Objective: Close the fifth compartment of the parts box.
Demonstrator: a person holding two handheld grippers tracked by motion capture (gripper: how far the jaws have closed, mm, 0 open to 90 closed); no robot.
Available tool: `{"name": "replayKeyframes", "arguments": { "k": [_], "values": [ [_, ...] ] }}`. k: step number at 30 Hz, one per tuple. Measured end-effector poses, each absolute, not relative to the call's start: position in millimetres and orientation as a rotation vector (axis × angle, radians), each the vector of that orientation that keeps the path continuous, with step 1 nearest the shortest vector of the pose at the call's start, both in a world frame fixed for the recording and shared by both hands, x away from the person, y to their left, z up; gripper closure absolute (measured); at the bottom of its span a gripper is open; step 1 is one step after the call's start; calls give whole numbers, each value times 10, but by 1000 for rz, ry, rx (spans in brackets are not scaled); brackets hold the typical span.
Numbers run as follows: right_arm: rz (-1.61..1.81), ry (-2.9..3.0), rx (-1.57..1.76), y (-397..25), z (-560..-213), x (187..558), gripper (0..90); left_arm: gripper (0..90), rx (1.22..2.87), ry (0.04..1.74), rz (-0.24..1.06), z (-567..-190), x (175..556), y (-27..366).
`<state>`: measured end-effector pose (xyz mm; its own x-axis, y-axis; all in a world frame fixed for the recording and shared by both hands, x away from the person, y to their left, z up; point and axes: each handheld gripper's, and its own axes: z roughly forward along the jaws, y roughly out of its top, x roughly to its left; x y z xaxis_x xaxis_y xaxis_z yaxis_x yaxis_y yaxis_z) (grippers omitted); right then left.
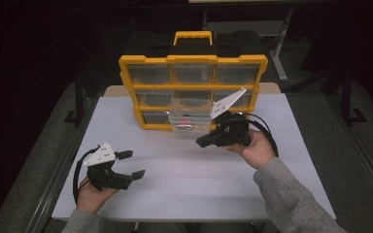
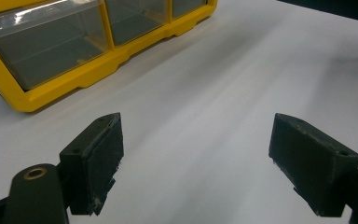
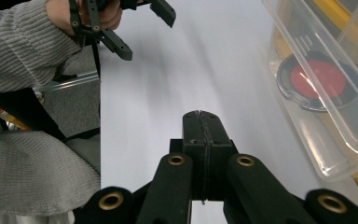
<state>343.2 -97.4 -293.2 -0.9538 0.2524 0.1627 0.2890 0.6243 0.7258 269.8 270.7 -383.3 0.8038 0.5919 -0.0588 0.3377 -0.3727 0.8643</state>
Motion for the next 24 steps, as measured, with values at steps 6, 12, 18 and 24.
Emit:
{"name": "replayKeyframes", "arguments": {
  "k": [6, 12, 18, 24],
  "values": [
    [-1251, -2808, -486, -937, -3019, 3452, 890, 176, 2001, 676, 324, -3814, 2692, 2698],
    [-1240, -2843, -495, -873, -3090, 3489, 890, 176, 2013, 687, 316, -3852, 2694, 2696],
    [-1232, -2874, -511, -824, -3034, 3574, 890, 176, 2002, 684, 325, -3814, 2679, 2706],
    [-1243, -2922, -510, -722, -2981, 3642, 890, 176, 2005, 685, 323, -3825, 2685, 2704]
  ]
}}
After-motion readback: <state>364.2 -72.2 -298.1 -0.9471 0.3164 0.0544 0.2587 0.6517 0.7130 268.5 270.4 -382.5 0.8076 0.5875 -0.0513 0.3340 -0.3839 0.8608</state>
